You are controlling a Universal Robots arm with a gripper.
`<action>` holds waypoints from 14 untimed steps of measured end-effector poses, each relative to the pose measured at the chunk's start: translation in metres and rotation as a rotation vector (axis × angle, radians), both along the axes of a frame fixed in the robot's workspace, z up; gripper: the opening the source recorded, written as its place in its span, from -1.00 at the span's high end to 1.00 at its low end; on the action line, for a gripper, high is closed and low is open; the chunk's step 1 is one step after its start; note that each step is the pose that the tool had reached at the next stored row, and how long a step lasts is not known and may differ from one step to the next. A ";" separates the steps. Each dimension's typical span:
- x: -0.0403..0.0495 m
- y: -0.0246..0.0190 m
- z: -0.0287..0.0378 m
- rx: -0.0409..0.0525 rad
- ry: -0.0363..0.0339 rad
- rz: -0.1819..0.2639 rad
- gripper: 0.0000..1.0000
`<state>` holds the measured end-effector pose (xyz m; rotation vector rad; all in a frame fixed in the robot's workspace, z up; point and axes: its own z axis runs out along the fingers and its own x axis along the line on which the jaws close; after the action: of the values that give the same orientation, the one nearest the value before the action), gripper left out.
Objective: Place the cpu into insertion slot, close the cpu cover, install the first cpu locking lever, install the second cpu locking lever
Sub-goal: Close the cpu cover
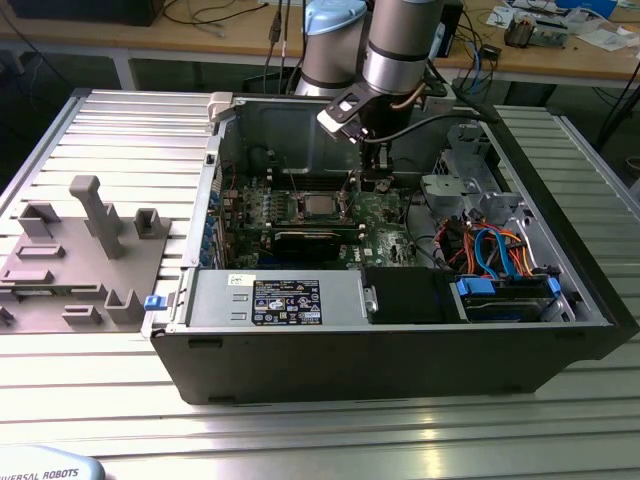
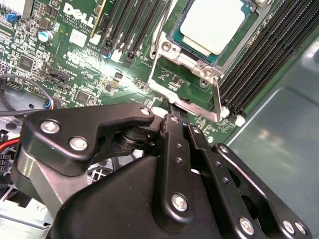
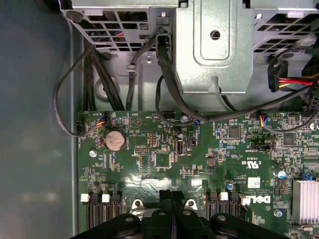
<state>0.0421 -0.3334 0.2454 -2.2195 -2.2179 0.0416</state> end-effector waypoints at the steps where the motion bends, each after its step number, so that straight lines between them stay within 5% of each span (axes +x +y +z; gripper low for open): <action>1: -0.0003 0.0000 0.0000 0.0000 0.0000 0.000 0.79; 14: -0.0026 0.0000 -0.0005 0.0001 0.0000 0.000 0.79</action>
<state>0.0396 -0.3334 0.2449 -2.2194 -2.2179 0.0415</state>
